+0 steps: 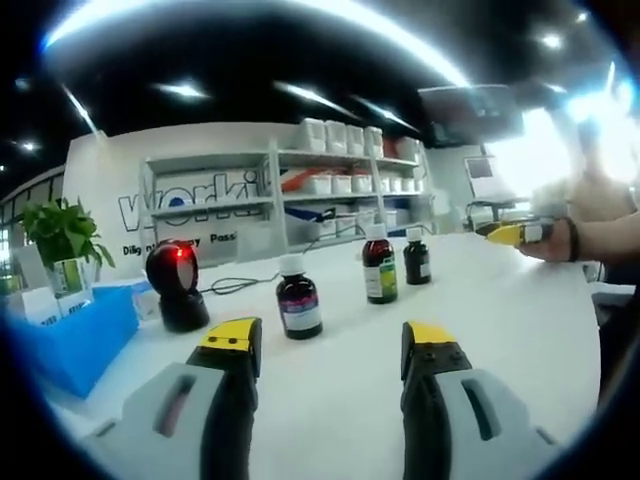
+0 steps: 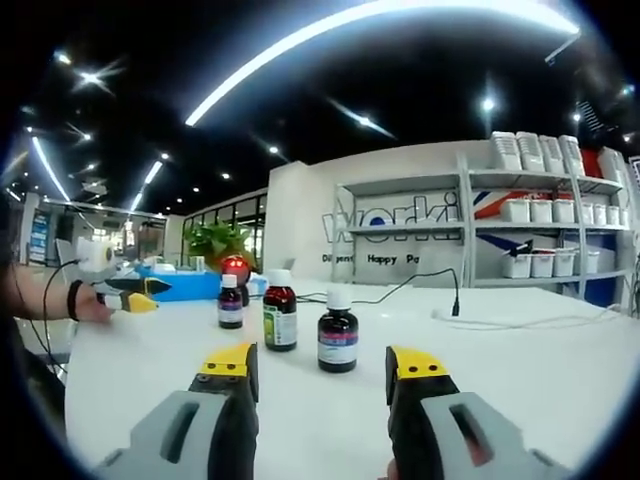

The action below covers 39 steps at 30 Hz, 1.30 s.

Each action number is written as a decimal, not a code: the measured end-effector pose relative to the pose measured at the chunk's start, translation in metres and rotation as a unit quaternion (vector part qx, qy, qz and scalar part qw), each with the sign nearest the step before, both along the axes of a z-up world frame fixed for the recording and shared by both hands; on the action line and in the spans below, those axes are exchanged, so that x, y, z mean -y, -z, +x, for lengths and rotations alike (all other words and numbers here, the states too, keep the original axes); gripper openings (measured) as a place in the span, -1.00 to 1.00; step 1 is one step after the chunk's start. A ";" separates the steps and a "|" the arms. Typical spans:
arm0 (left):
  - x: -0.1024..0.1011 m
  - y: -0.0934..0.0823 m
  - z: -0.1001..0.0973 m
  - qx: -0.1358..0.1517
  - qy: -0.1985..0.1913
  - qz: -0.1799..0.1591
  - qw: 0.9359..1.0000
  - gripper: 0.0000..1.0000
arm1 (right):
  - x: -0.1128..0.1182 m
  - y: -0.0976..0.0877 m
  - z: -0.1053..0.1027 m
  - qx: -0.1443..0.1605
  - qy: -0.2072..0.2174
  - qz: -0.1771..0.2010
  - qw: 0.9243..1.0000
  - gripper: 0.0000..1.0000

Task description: Rotate the medicine bottle to make it face forward pick up the medicine bottle inspect the drug traceability code place the medicine on the table

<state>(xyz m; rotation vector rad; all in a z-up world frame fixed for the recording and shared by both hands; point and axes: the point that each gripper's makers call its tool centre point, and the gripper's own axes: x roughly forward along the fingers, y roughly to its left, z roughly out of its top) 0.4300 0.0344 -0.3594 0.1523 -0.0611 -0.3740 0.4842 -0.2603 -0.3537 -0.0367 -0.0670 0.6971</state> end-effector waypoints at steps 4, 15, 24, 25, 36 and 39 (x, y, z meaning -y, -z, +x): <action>-0.006 -0.003 0.000 0.000 0.002 -0.028 1.000 -0.02 | -0.001 0.001 -0.001 0.001 0.001 -0.006 1.000 -0.08; -0.006 -0.005 -0.001 0.005 0.006 -0.034 0.999 -0.03 | -0.001 0.003 0.000 -0.007 0.008 -0.008 1.000 -0.12; -0.005 -0.005 -0.001 0.005 0.009 -0.030 0.999 -0.03 | -0.002 0.004 0.000 -0.009 0.005 -0.010 1.000 -0.10; -0.005 -0.005 -0.001 0.004 0.009 -0.031 0.999 -0.03 | -0.002 0.005 0.000 -0.009 0.004 -0.010 1.000 -0.10; -0.008 -0.008 0.000 0.010 0.002 -0.035 0.999 0.06 | -0.001 0.004 0.000 -0.007 0.006 -0.010 1.000 -0.11; -0.008 -0.005 0.001 0.000 0.001 -0.040 0.999 0.05 | 0.000 0.004 0.001 -0.008 0.007 -0.011 1.000 -0.11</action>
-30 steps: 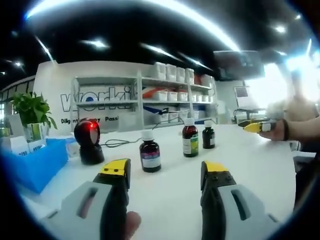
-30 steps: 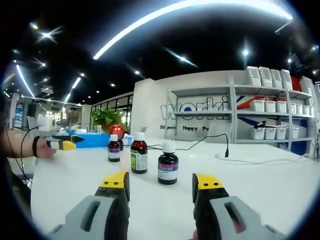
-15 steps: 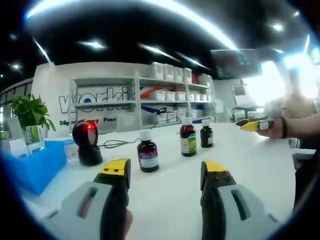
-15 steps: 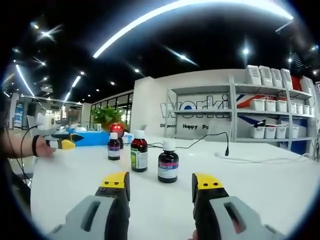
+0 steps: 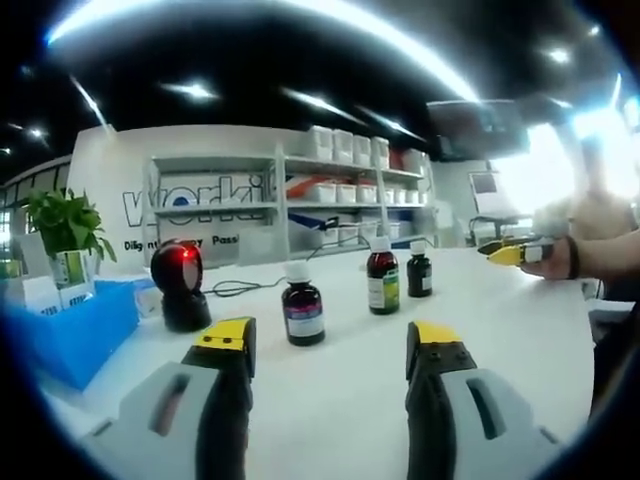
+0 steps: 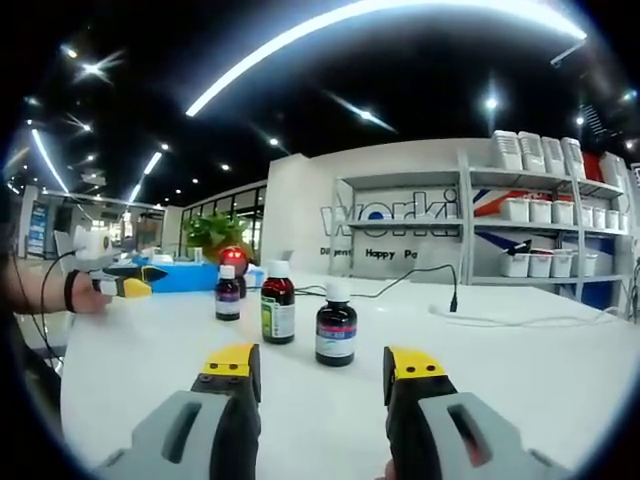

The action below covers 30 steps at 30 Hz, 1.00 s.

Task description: Rotate the medicine bottle to make it face forward pick up the medicine bottle inspect the drug traceability code place the medicine on the table

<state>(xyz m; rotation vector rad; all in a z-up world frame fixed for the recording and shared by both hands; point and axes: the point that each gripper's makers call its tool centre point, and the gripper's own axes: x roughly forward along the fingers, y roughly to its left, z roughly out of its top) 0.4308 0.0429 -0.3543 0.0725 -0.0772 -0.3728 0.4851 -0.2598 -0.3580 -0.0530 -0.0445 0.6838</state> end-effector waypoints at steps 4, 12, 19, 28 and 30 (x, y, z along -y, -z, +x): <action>0.006 0.001 0.000 -0.011 0.019 -0.012 1.000 0.12 | 0.001 0.002 0.002 -0.002 0.006 -0.004 1.000 -0.11; 0.019 -0.012 0.000 -0.004 0.038 -0.012 0.999 0.22 | 0.002 0.001 0.002 -0.001 0.006 -0.001 1.000 -0.12; 0.030 -0.028 0.013 0.002 0.041 -0.009 0.999 0.21 | 0.001 0.002 0.002 -0.001 0.004 -0.004 1.000 -0.13; 0.065 -0.037 0.028 0.004 0.079 0.004 0.997 0.19 | 0.002 0.001 0.002 -0.001 0.004 -0.003 1.000 -0.13; 0.073 -0.038 0.035 0.004 0.085 0.007 0.996 0.19 | 0.002 0.001 0.002 -0.001 0.004 -0.003 1.000 -0.14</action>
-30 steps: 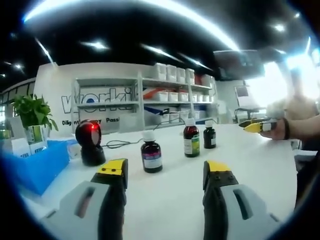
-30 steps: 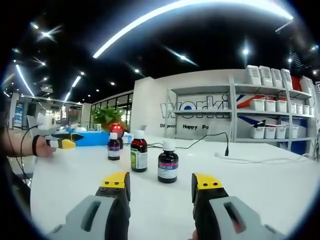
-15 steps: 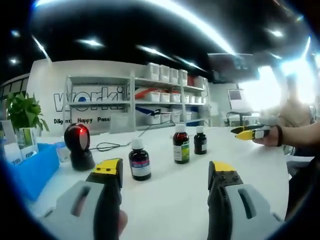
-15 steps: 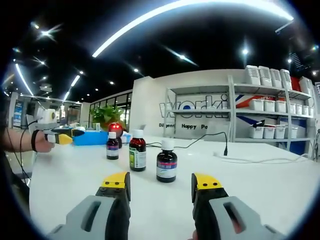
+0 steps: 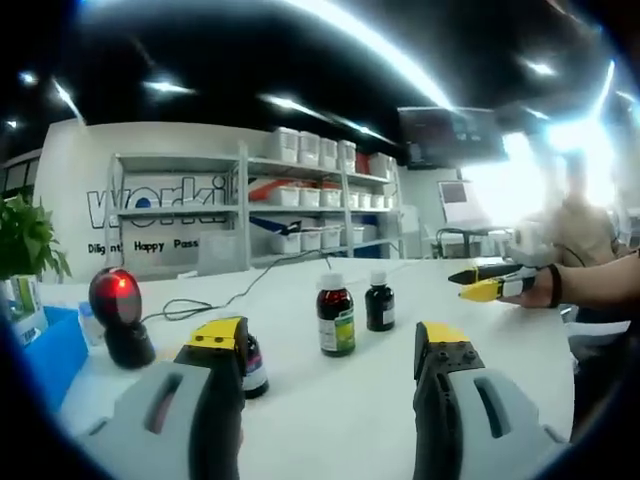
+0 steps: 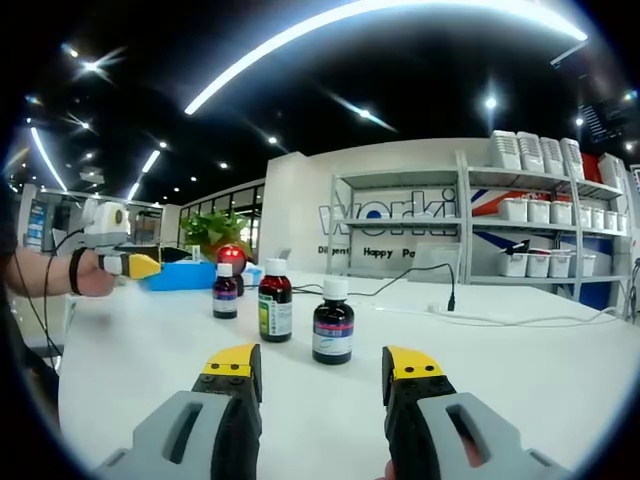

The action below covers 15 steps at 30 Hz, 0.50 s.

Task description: Rotate the medicine bottle to make it face forward pick up the medicine bottle inspect the drug traceability code place the medicine on the table

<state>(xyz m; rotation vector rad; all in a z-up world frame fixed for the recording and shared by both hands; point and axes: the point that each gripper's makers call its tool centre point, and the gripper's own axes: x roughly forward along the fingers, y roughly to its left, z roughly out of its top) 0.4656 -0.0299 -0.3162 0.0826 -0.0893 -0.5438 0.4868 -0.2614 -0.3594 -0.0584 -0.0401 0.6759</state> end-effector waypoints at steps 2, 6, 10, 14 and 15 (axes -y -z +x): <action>0.005 0.002 0.005 -0.002 0.006 0.004 1.000 0.19 | 0.000 0.000 0.000 0.000 0.000 0.001 1.000 -0.14; 0.018 0.005 0.019 -0.012 0.026 0.004 1.000 0.19 | 0.001 -0.001 0.000 0.001 0.001 0.002 1.000 -0.14; 0.026 0.002 0.033 -0.012 0.034 0.005 0.999 0.19 | 0.001 0.000 0.001 0.001 0.001 0.002 1.000 -0.14; 0.035 0.000 0.046 -0.014 0.040 0.002 0.999 0.18 | 0.002 0.000 0.001 -0.001 0.001 0.002 1.000 -0.14; 0.039 0.001 0.050 -0.014 0.041 0.005 0.999 0.18 | 0.002 0.000 0.001 -0.001 0.001 0.002 1.000 -0.14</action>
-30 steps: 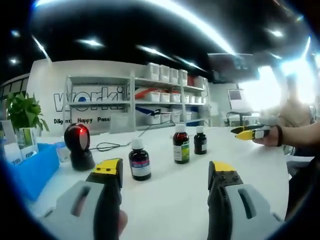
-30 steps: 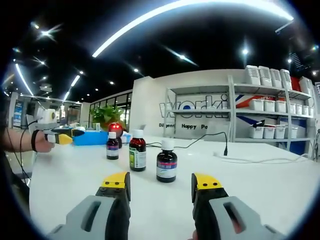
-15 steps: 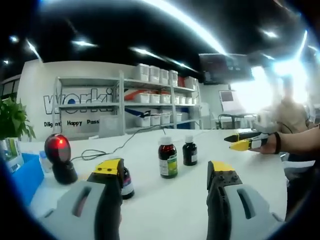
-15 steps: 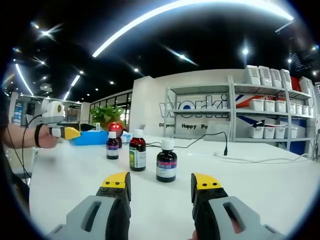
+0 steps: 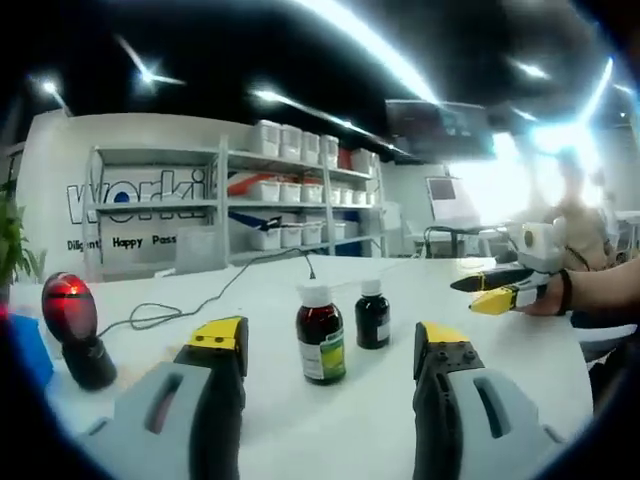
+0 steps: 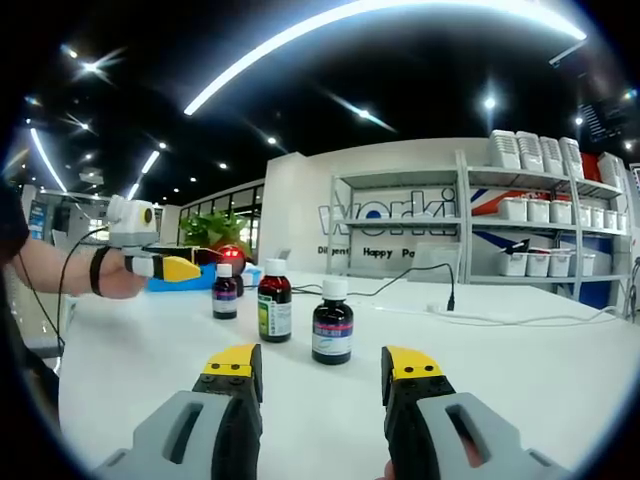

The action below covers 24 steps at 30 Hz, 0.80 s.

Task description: Rotate the medicine bottle to make it face forward pick up the medicine bottle inspect the drug traceability code place the medicine on the table

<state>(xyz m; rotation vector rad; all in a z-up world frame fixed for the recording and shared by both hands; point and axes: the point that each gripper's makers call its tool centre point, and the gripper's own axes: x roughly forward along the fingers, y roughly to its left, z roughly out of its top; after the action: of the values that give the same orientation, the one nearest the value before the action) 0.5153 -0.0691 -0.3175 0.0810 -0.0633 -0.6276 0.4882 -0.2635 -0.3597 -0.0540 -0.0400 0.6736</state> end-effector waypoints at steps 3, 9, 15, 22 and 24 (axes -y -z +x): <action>0.006 0.001 0.009 -0.001 0.003 -0.003 1.000 0.18 | 0.001 0.001 0.001 -0.002 0.002 0.000 1.000 -0.14; 0.017 0.006 0.023 -0.010 0.009 -0.007 1.000 0.16 | 0.001 0.001 0.002 -0.004 0.002 0.000 1.000 -0.15; 0.027 0.012 0.033 -0.011 0.015 -0.004 1.000 0.13 | 0.003 0.002 0.004 -0.005 0.004 0.001 1.000 -0.16; 0.039 0.025 0.051 -0.015 0.013 -0.004 1.000 0.13 | 0.006 0.004 0.006 -0.007 0.005 -0.001 1.000 -0.16; 0.042 0.030 0.056 -0.014 0.015 -0.001 1.000 0.12 | 0.006 0.004 0.007 -0.006 0.006 -0.001 1.000 -0.17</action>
<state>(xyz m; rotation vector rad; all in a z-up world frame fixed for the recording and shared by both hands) 0.5715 -0.1110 -0.3473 0.0702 -0.0382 -0.6593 0.4950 -0.2700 -0.3633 -0.0523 -0.0263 0.6613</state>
